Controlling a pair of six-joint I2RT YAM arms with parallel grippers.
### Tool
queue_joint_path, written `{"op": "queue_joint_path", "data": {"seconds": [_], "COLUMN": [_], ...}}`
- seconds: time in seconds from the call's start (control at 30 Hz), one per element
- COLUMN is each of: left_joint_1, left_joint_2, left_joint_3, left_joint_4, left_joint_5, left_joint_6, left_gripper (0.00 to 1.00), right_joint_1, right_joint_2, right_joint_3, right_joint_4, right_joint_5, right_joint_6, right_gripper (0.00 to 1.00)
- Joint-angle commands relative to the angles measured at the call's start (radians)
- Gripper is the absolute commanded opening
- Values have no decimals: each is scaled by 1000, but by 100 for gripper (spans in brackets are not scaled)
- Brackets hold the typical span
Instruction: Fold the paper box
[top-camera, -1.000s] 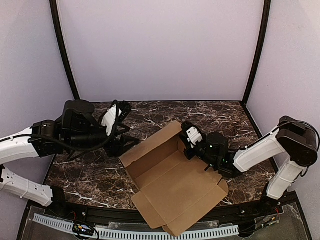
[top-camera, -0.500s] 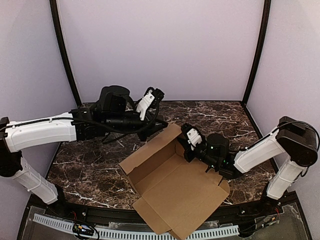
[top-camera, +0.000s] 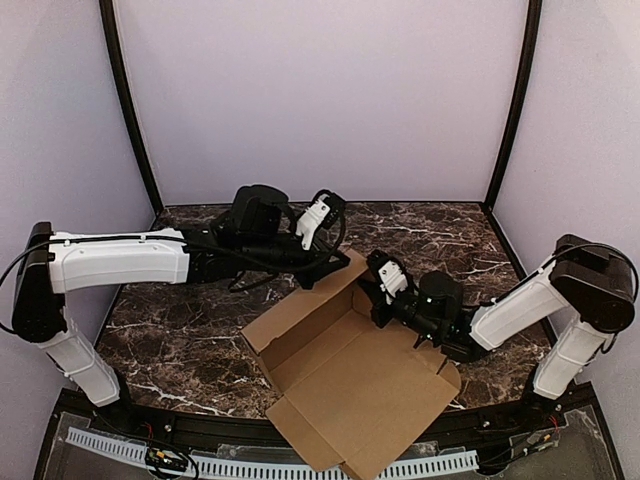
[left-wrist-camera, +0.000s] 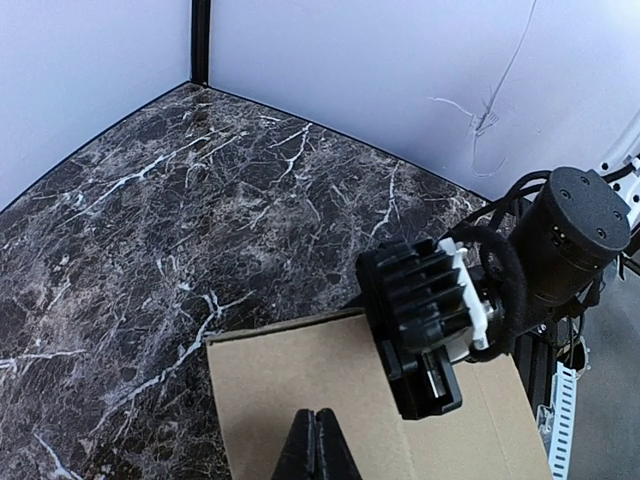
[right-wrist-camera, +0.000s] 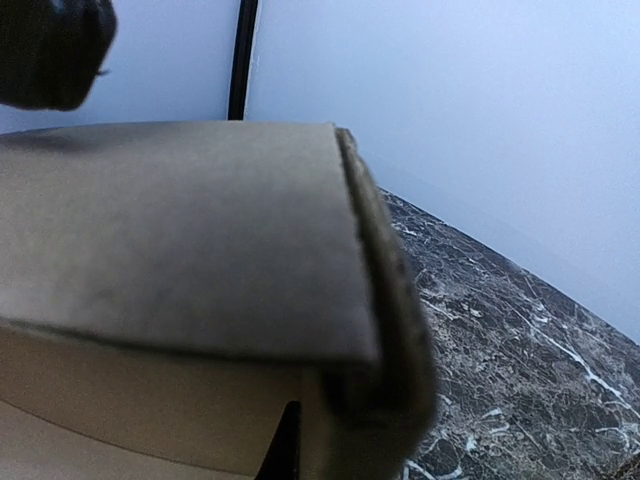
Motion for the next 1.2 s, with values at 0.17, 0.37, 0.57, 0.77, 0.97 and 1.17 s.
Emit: {"op": "queue_joint_path", "data": {"seconds": [0.17, 0.37, 0.57, 0.77, 0.97, 1.17], "left_joint_1": [5, 4, 4, 4, 4, 5], "left_joint_2": [44, 53, 58, 67, 76, 91], "left_joint_3": [-28, -34, -34, -34, -29, -26], "left_joint_4": [29, 27, 29, 32, 33, 38], "left_joint_5": [-43, -41, -35, -30, -21, 4], "left_joint_6": [-14, -16, -18, -23, -29, -48], "left_gripper": [1, 1, 1, 1, 1, 1], "right_joint_1": [-5, -14, -31, -57, -68, -82], "right_joint_2": [33, 49, 85, 165, 232, 279], "right_joint_3": [-33, -63, -145, -145, -119, -100], "right_joint_4": [127, 145, 254, 292, 333, 355], "right_joint_5": [-55, -79, -89, -138, -156, -162], "right_joint_6": [6, 13, 4, 62, 92, 104], "right_gripper": [25, 42, 46, 46, 41, 28]}}
